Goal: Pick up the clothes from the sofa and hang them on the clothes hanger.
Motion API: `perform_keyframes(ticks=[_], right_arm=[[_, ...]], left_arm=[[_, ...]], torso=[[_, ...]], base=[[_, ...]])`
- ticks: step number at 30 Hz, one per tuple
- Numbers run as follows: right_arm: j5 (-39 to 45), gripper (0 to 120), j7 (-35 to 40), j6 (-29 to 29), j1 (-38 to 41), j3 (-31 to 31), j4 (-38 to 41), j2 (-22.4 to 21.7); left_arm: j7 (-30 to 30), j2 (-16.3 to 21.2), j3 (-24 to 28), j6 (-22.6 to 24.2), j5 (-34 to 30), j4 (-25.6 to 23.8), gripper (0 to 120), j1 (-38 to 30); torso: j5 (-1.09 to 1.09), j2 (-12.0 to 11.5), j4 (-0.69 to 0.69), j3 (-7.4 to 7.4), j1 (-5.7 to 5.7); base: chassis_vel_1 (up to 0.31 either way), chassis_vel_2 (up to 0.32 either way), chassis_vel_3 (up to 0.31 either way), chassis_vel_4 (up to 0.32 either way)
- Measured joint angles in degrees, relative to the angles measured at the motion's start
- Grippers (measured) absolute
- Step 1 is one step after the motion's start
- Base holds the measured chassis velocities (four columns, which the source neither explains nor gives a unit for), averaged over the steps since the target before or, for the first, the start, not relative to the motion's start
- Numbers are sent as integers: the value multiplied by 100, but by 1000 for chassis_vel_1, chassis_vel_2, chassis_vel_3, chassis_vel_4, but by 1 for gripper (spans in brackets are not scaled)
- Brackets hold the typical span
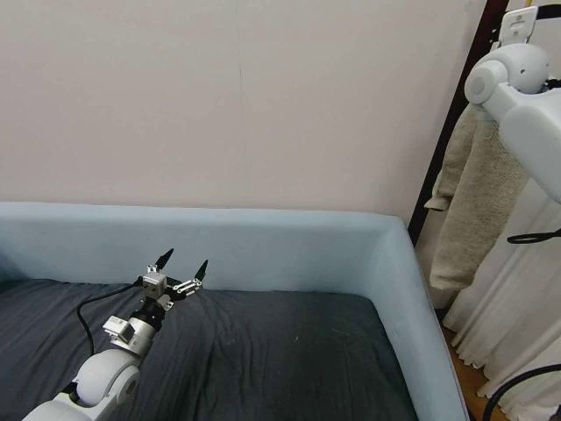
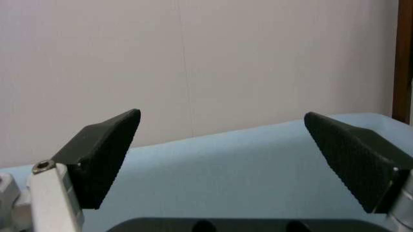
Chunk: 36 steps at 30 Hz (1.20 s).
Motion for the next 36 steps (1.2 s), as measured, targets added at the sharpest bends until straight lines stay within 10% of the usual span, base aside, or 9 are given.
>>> perform_keyframes(ticks=[23,31,36], right_arm=[[-248,9,56,111,-182,226,-712,390],[-639,38,-120,497,-978,429,1256,-513],[-678,58,-844,1661,-2534,1599,3133,-1369]], left_arm=[[11,-51,25,-103,-6,143,100,-44],[-210,-172,-144,-332,-36,99,100,163],[-298,-329,-461,-594,-351,-261,100,584]], torso=[[-1,2,-3,-1,-1],[-1,1,1,-2,-1],[-1,2,-3,-2,-2]], base=[[0,0,0,0],[0,0,0,0],[0,0,0,0]])
